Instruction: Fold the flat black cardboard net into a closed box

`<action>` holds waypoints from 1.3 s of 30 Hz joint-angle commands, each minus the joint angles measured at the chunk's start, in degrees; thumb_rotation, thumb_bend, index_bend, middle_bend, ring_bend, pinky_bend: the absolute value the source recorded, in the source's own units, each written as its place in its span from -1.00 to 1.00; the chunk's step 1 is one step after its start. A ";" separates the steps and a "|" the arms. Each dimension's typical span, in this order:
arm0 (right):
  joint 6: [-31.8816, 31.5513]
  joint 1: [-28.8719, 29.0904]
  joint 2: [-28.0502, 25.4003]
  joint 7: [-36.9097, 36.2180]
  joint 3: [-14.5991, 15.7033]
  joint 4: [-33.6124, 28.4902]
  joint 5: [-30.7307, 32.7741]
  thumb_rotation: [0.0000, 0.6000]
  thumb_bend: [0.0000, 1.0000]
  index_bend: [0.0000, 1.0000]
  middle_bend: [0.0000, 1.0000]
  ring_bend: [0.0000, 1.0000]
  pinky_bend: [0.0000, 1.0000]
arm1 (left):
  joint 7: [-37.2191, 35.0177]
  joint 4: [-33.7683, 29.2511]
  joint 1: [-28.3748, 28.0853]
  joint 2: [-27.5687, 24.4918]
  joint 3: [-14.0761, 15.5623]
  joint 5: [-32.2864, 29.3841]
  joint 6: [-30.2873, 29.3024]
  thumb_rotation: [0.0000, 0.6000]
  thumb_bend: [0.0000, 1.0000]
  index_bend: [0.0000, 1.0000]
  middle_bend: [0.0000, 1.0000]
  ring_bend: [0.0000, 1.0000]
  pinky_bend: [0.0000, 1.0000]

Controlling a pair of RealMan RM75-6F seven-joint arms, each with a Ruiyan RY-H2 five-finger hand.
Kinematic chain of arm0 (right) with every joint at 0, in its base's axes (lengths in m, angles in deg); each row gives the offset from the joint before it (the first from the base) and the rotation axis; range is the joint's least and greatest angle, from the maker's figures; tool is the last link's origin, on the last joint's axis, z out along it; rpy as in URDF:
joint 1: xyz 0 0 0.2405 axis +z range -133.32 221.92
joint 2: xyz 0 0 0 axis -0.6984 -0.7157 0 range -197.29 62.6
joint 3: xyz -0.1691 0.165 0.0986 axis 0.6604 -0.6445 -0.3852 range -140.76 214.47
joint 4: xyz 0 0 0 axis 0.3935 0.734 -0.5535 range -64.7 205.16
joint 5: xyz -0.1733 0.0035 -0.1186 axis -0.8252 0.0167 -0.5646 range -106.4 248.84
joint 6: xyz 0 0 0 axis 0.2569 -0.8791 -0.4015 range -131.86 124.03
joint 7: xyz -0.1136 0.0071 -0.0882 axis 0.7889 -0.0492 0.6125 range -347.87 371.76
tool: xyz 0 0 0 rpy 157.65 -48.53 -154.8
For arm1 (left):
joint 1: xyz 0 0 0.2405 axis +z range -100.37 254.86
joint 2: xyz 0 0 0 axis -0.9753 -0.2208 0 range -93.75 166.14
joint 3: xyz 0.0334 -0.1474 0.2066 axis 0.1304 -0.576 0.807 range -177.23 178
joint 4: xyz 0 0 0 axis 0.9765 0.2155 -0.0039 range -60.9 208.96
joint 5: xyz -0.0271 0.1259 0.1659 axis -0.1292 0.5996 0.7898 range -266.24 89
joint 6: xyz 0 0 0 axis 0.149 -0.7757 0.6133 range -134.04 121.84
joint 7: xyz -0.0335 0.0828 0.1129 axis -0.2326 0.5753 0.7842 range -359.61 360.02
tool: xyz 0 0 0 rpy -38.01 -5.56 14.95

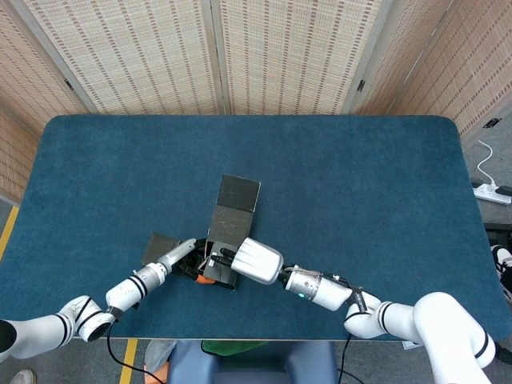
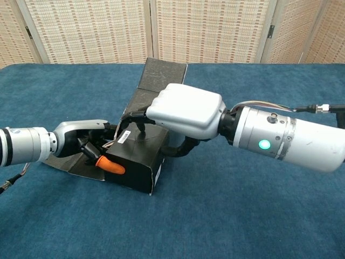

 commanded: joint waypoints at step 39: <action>-0.52 -0.63 -0.68 6.90 0.82 -1.39 -0.54 1.00 -1.00 -0.29 -0.23 0.64 1.00 | 0.67 -2.18 -0.52 -1.51 0.95 2.63 0.25 1.00 -0.59 -0.74 -0.54 0.22 0.72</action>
